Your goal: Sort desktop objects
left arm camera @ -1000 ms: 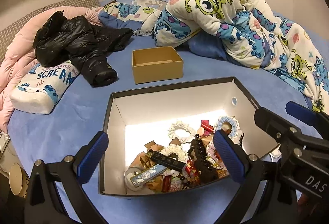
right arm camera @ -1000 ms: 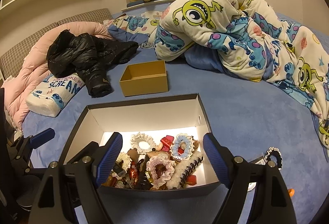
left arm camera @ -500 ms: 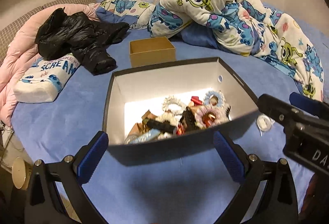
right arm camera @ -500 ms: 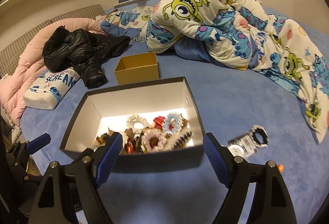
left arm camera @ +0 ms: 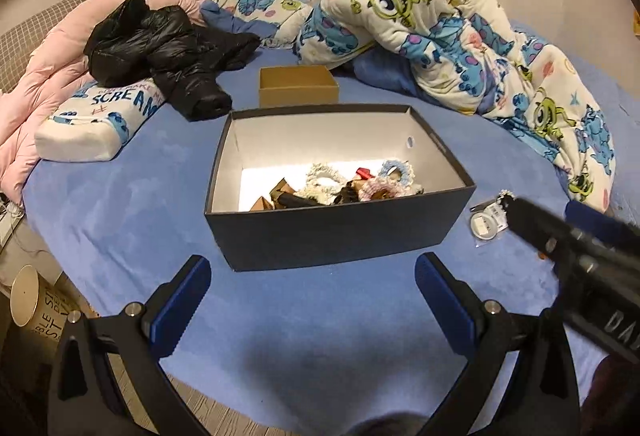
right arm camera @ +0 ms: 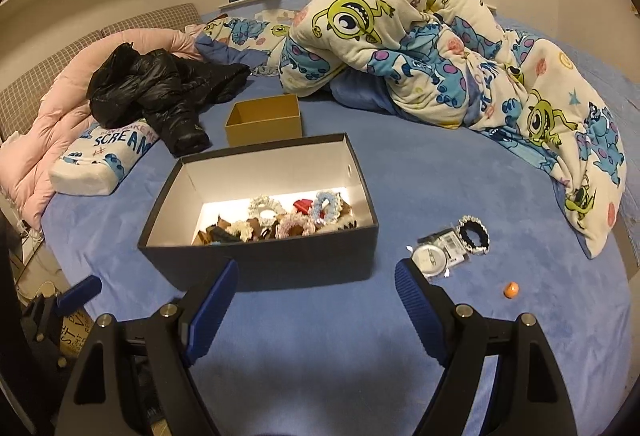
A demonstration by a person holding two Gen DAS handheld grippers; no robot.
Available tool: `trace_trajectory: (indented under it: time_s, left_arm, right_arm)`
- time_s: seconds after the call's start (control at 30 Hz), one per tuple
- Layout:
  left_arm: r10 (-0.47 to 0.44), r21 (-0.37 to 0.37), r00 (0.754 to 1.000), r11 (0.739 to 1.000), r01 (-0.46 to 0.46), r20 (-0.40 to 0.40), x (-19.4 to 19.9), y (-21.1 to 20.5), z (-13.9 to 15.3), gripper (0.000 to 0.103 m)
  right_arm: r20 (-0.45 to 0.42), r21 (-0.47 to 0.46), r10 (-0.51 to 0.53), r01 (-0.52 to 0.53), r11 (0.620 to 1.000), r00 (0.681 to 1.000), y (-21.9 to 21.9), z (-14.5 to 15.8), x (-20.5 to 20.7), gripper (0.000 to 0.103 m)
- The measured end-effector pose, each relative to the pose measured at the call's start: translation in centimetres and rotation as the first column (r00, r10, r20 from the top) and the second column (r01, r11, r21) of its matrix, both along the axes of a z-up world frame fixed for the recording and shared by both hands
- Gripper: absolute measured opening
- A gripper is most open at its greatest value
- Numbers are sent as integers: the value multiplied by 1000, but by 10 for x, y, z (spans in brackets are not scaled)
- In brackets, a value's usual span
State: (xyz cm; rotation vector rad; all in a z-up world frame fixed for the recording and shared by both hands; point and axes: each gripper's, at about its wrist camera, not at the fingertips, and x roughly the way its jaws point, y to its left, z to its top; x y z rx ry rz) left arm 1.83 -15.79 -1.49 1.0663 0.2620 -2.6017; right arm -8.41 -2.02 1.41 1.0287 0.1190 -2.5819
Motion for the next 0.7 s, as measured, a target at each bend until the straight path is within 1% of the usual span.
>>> trace_trajectory:
  time_s: [0.17, 0.27, 0.37, 0.5, 0.63, 0.7]
  left_arm:
    - [-17, -16, 1000, 1000, 17, -3, 1, 7, 4, 103]
    - [-16, -11, 1000, 1000, 16, -3, 1, 7, 5, 103]
    - [-21, -12, 1000, 1000, 21, -7, 1, 10, 7, 103]
    - [-31, -31, 1000, 999, 31, 2, 1, 12, 11, 103]
    - [-37, -67, 999, 997, 37, -2, 0, 15, 14, 103]
    - [-45, -64, 999, 997, 44, -5, -1, 15, 14, 103]
  right_arm:
    - [14, -20, -12, 12, 1000, 1000, 9, -6, 5, 83]
    - [11, -23, -23, 23, 999, 1000, 14, -6, 7, 83]
    - [12, -48, -37, 38, 998, 999, 20, -4, 7, 83]
    - [13, -45, -39, 39, 998, 999, 21, -5, 7, 83]
    - [11, -40, -30, 30, 999, 999, 18, -6, 7, 83]
    - [6, -36, -29, 29, 999, 1000, 17, -6, 8, 83]
